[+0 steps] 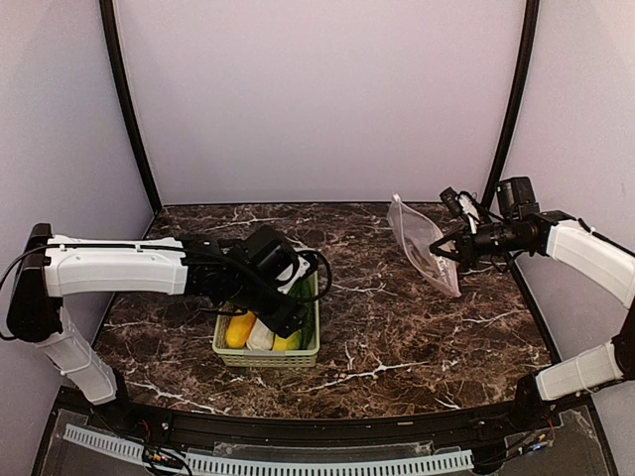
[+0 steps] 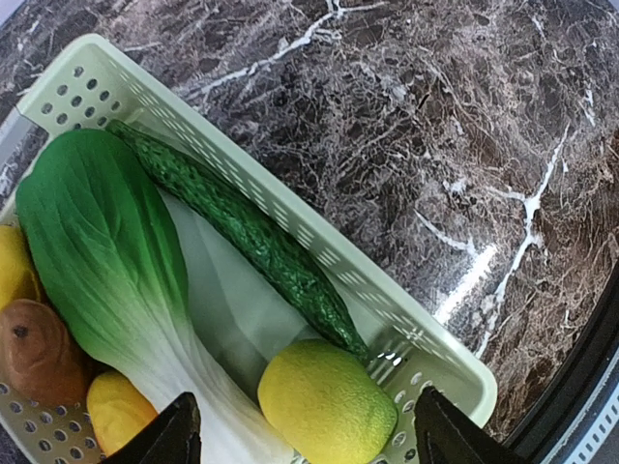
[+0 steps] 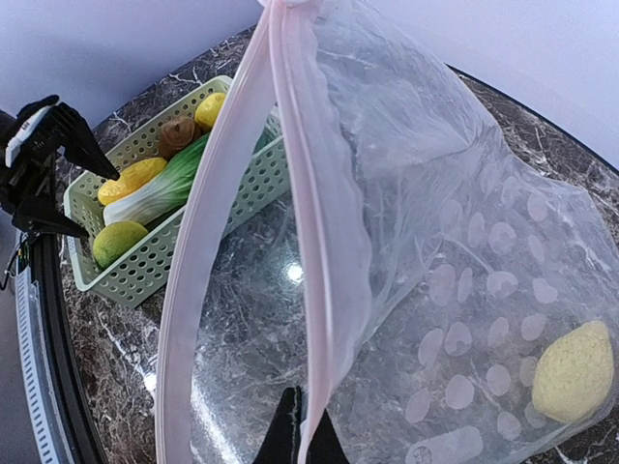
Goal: Place the food in the zip-top bag and seal the zipper
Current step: Pick up the fake fruit from the bin.
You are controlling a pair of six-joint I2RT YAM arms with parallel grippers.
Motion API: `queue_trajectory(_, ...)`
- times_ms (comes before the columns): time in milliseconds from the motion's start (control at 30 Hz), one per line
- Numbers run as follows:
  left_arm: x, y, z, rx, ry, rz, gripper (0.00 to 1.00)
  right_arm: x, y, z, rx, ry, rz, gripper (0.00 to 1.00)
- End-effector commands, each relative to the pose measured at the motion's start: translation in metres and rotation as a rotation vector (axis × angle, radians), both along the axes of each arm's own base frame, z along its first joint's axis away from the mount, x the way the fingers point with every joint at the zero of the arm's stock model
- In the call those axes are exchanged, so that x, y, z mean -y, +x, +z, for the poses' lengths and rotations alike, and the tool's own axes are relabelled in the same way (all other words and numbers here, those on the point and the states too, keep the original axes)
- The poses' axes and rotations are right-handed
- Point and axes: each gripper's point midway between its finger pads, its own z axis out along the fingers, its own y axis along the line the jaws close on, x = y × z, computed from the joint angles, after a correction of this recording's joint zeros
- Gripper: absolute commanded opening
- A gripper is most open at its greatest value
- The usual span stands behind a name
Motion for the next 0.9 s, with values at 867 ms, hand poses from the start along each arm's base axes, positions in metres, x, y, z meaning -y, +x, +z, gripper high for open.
queue_trajectory(867, -0.007, -0.035, -0.065, -0.386, 0.179, 0.202, 0.63, 0.013, 0.011, -0.007, -0.01, -0.109, -0.029, 0.0)
